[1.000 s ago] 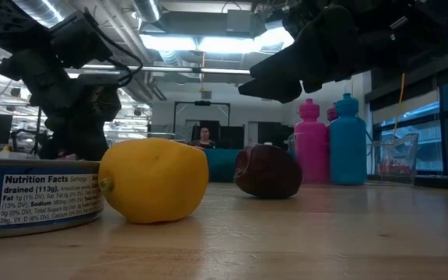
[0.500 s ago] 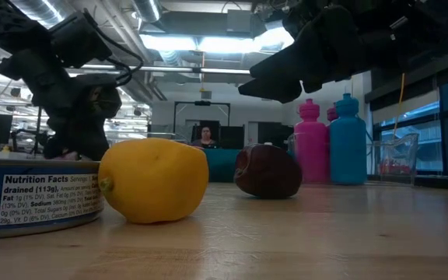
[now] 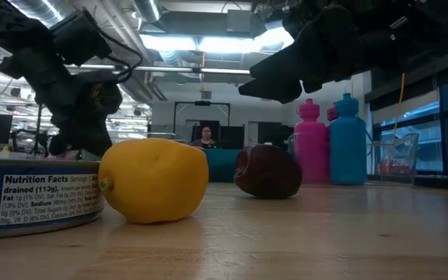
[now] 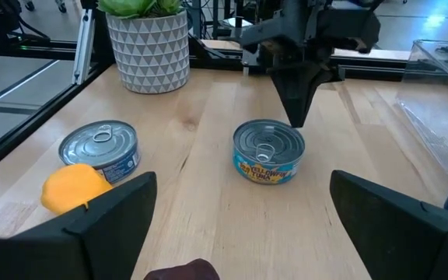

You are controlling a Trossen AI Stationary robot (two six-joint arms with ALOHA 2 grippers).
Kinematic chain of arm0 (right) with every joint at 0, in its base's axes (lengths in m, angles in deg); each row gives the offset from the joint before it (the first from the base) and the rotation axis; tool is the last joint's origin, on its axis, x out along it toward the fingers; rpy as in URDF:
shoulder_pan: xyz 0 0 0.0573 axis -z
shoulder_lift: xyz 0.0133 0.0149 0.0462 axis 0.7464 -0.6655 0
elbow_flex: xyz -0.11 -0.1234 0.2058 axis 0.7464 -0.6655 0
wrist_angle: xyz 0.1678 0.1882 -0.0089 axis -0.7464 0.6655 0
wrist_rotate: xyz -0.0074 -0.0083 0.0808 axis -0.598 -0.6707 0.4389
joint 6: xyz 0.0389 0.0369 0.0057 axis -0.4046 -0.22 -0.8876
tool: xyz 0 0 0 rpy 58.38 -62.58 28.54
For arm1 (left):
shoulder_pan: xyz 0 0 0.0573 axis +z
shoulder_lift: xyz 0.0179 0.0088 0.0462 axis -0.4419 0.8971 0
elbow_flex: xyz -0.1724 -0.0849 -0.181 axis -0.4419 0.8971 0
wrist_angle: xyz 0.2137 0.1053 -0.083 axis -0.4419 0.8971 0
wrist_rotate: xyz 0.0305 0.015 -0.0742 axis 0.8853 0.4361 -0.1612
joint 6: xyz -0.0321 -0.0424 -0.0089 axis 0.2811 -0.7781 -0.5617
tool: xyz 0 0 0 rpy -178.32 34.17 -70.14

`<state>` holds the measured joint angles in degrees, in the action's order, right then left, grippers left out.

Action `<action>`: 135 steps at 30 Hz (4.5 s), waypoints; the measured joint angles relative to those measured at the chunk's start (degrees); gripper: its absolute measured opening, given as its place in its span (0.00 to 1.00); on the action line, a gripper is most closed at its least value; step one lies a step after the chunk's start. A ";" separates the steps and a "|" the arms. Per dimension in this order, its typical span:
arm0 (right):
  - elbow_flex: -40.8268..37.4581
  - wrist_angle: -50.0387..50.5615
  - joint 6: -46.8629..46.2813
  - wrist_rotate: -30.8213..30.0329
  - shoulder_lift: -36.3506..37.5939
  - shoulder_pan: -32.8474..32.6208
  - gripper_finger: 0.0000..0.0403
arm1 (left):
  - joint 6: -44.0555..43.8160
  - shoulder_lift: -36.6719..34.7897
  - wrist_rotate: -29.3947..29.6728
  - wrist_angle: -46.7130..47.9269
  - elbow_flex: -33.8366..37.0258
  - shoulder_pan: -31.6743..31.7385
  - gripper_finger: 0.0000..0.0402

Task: Pick & Place Food Item
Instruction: Put the top yellow blue tuna can into the left transparent bin

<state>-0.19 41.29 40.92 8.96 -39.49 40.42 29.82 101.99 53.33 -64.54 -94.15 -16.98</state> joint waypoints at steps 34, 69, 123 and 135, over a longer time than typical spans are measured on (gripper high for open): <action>5.61 8.84 -2.20 0.90 0.00 1.83 0.95 | 17.92 -12.72 -11.89 -10.45 -1.44 4.13 0.78; 16.20 13.59 1.95 13.98 -10.12 9.22 0.95 | 22.26 -20.51 1.02 2.64 -7.15 -2.30 0.87; 16.15 13.64 1.73 13.95 -10.12 9.22 0.95 | 27.76 12.37 12.70 9.71 -7.15 -19.24 0.99; 16.11 15.25 1.68 13.97 -10.12 9.22 0.95 | 35.22 16.57 17.78 -1.68 -7.15 -18.52 0.98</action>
<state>15.92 56.54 42.60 22.93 -49.61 49.65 65.04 118.56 71.11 -66.22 -101.30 -35.50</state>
